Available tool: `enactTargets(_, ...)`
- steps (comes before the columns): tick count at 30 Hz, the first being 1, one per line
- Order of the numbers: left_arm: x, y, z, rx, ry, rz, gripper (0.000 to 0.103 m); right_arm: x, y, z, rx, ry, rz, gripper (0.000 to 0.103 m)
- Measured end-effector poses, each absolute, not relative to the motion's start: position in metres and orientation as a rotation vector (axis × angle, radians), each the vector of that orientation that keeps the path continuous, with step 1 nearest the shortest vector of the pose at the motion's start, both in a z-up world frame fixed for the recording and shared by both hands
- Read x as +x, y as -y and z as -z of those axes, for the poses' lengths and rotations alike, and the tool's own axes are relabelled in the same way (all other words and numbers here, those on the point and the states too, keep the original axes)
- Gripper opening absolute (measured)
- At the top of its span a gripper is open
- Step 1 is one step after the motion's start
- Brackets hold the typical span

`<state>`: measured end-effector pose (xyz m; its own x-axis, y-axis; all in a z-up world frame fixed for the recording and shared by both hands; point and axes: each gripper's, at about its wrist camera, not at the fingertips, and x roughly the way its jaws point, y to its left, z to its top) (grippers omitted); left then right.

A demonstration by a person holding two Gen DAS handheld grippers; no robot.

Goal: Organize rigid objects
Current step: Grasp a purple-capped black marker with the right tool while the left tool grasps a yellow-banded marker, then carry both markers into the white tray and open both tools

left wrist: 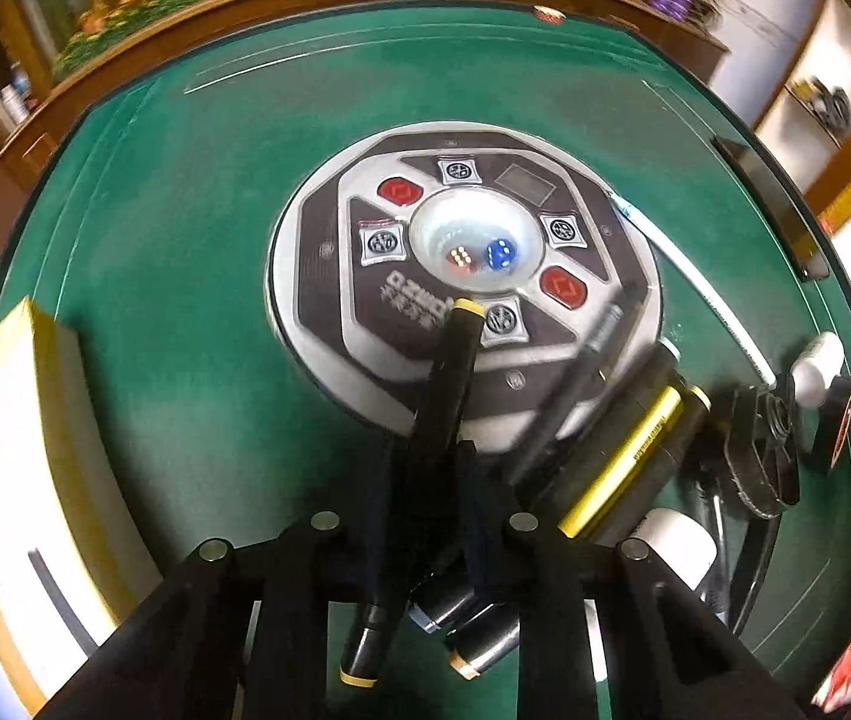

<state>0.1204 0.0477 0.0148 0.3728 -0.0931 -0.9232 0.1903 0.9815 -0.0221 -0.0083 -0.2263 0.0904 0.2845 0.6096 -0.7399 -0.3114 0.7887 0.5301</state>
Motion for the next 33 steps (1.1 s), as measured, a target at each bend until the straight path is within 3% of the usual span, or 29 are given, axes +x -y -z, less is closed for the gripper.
enactTargets(5, 0.094, -0.056, -0.023, -0.062, -1.129, 0.173, 0.015, -0.009, 0.214, -0.09, 0.285, -1.128, -0.619, 0.014)
enactTargets(20, 0.022, -0.108, -0.095, -0.349, -0.93, 0.219, 0.015, 0.004, 0.14, -0.106, 0.174, -1.1, -0.766, 0.014)
enactTargets(33, -0.044, -0.205, -0.122, -0.486, -0.829, 0.047, 0.015, 0.009, 0.03, -0.111, 0.057, -1.1, -0.955, 0.014)
